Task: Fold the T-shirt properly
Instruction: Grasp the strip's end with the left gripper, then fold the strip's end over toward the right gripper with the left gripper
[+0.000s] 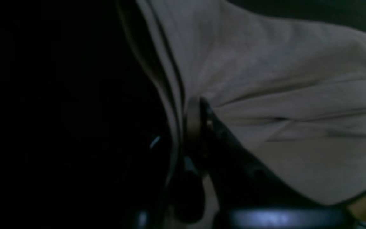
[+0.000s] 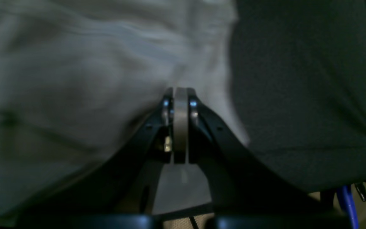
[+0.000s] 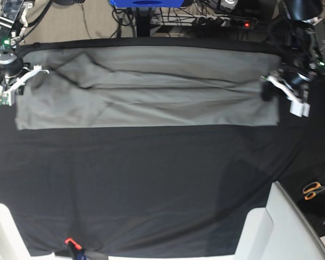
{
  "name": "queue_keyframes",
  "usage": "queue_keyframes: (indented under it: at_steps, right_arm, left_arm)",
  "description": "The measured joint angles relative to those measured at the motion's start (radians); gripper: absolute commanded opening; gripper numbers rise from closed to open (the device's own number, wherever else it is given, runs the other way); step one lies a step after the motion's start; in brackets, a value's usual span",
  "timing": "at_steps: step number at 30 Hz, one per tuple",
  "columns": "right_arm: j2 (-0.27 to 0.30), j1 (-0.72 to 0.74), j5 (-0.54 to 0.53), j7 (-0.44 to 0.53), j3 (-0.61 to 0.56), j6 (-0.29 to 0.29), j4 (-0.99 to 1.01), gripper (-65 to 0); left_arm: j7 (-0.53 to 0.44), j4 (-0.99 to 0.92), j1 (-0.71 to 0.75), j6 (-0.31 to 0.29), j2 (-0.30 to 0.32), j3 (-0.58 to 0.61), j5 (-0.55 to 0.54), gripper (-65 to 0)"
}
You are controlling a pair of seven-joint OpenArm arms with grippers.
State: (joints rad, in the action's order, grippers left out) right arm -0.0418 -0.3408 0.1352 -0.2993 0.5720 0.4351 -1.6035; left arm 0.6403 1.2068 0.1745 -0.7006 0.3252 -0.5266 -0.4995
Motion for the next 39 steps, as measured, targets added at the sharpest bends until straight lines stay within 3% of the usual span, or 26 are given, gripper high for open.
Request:
queue_keyframes:
  at_steps: [3, 7, 10, 18, 25, 30, 34, 39]
  right_arm:
    - [0.000, 0.005, 0.000, 0.001, 0.000, 0.000, 0.000, -64.8]
    - [0.000, 0.004, 0.000, 0.000, 0.000, 0.000, 0.000, -64.8]
    - [-0.001, 0.005, -0.001, 0.001, 0.000, 0.000, 0.000, -64.8]
    - [0.000, 0.011, 0.000, 0.001, 0.001, 0.000, 0.000, -64.8]
    - [-0.002, 0.010, 0.000, 0.001, 0.000, 0.000, 0.000, -64.8]
    - [-0.002, 0.010, 0.000, 0.000, 0.000, 0.000, 0.000, -64.8]
    - [-0.002, 0.010, 0.000, 0.000, 0.000, 0.000, 0.000, -64.8]
    - [-0.002, 0.010, 0.000, 0.000, 0.000, 0.002, 0.000, -64.8]
  left_arm:
    - [-0.003, 0.059, 0.019, 0.008, 0.025, 0.002, 0.009, -65.0]
    - [0.005, 0.193, 0.078, 0.041, 0.007, 0.007, 0.196, -65.0]
    - [0.003, 0.327, 0.127, 0.130, -0.064, 0.030, 0.372, -65.0]
    - [0.000, 0.481, 0.204, 0.253, -0.267, 0.264, 0.686, -65.0]
    - [0.000, 0.482, 0.201, 0.257, -0.380, 0.370, 0.772, -65.0]
    - [0.003, 0.482, 0.187, 0.260, -0.413, 0.459, 0.812, -65.0]
    - [0.066, 0.476, 0.139, 0.256, -0.439, 0.478, 0.801, -65.0]
    - [0.076, 0.472, 0.096, 0.268, -0.452, 0.505, 0.807, -65.0]
